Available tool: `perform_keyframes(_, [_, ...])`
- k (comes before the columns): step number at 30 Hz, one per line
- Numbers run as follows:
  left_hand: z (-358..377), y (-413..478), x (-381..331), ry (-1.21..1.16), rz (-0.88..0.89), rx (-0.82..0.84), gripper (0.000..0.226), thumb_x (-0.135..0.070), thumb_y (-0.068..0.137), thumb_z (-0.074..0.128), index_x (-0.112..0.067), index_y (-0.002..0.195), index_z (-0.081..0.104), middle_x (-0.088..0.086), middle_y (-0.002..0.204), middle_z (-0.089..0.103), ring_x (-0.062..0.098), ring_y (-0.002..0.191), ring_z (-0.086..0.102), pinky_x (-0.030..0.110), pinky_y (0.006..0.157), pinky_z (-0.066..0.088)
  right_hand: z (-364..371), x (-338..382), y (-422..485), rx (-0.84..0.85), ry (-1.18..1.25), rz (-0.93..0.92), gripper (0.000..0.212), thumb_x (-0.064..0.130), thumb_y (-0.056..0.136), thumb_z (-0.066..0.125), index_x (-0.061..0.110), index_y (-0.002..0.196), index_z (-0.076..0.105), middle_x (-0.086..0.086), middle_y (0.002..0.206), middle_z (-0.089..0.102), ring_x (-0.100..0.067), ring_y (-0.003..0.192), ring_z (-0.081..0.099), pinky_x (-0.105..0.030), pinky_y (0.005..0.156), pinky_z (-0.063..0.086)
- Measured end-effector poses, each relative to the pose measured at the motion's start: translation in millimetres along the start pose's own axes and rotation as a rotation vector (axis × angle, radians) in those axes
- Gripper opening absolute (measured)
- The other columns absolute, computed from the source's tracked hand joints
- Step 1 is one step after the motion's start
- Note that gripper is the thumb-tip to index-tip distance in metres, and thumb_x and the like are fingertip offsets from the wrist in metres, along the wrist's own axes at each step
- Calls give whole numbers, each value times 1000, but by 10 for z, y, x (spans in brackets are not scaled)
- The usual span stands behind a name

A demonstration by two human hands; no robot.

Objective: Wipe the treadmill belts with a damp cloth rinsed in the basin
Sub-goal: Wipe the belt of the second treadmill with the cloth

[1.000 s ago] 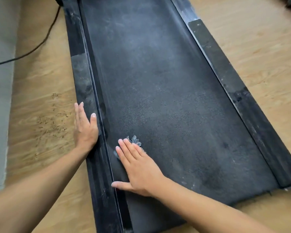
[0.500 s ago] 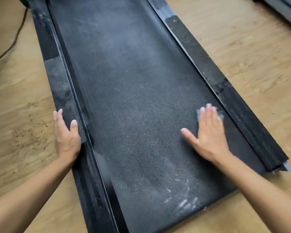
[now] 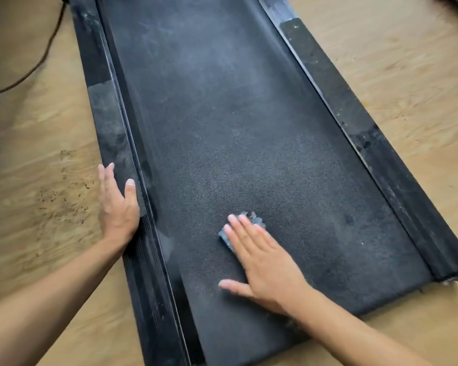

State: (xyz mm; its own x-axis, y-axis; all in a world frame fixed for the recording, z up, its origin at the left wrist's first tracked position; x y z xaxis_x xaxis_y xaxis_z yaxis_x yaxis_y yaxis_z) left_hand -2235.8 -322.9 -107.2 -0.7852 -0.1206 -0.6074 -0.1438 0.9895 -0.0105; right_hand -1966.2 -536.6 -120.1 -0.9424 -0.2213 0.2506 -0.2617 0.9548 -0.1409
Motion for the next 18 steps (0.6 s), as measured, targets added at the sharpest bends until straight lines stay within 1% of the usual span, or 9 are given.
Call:
perform_keyframes(3, [-8,8,16,-23,12,-6,62,-39,108,39,-22,165,25,2,176,10,14,162,11,26,122,8,-281,-1288,-311,-17,-38,361,109,90,93,19,12,168,5,-6,176,-7,-21,162,-10,-45,131,10])
perform_keyframes(5, [0,23,18,-51,25,-8,63,-40,106,39,-19,165,27,5,176,12,15,162,12,25,123,7,-426,-1956,-575,2,-37,549,113,92,90,11,10,168,2,-7,175,-10,-21,162,-12,-43,132,5])
perform_keyframes(7, [-1,29,22,-72,21,-3,65,-41,105,39,-19,165,27,5,176,12,14,162,11,25,124,7,-483,-2236,-708,-12,-5,641,115,92,88,7,10,167,2,-7,176,-10,-20,162,-9,-42,132,4])
perform_keyframes(10, [-9,7,19,-89,16,-4,64,-40,106,39,-20,165,25,3,176,11,13,162,9,25,124,6,-456,-2076,-634,-66,96,743,119,95,85,9,10,167,2,-8,175,-12,-22,162,-13,-47,131,3])
perform_keyframes(11, [-19,-4,19,-88,16,-5,64,-40,107,39,-20,166,25,3,176,10,13,162,9,25,124,6,-418,-1847,-533,-58,105,721,118,95,85,12,10,167,1,-9,175,-14,-23,161,-16,-49,131,2])
perform_keyframes(12, [-22,-12,7,-89,18,-4,64,-40,107,39,-19,166,25,3,176,10,13,162,9,25,124,6,-363,-1520,-401,-43,91,642,117,94,86,16,11,167,0,-10,175,-15,-23,160,-19,-49,131,1])
perform_keyframes(15, [-33,-28,-46,-92,16,-7,64,-39,107,39,-18,166,25,4,176,11,13,162,10,23,122,6,-85,-93,3,0,125,232,115,90,89,27,11,167,2,-9,175,-14,-24,160,-20,-49,130,2])
perform_keyframes(17, [-51,-36,-50,-86,2,-11,64,-40,106,39,-19,166,25,3,176,12,13,161,11,22,121,7,170,767,100,26,106,-38,112,88,91,28,8,167,8,-11,175,-9,-25,161,-16,-49,130,8])
perform_keyframes(18, [-56,-41,-52,-83,-4,-12,64,-40,106,39,-19,166,25,3,176,12,13,161,12,21,121,7,253,1041,105,38,71,-122,111,87,93,26,7,167,9,-12,175,-7,-25,161,-15,-50,131,11])
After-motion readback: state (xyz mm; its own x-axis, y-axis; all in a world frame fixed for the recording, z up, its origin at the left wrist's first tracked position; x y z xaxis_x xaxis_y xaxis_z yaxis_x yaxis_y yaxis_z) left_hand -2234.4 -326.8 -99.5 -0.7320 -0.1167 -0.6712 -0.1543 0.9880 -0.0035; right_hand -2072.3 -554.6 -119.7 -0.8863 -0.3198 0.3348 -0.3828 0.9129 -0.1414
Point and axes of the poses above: each hand's wrist, its own y-axis towards the middle knuckle, its own z-axis out of the palm, x = y × z, the point moved 9 cm from there along y, towards the middle knuckle
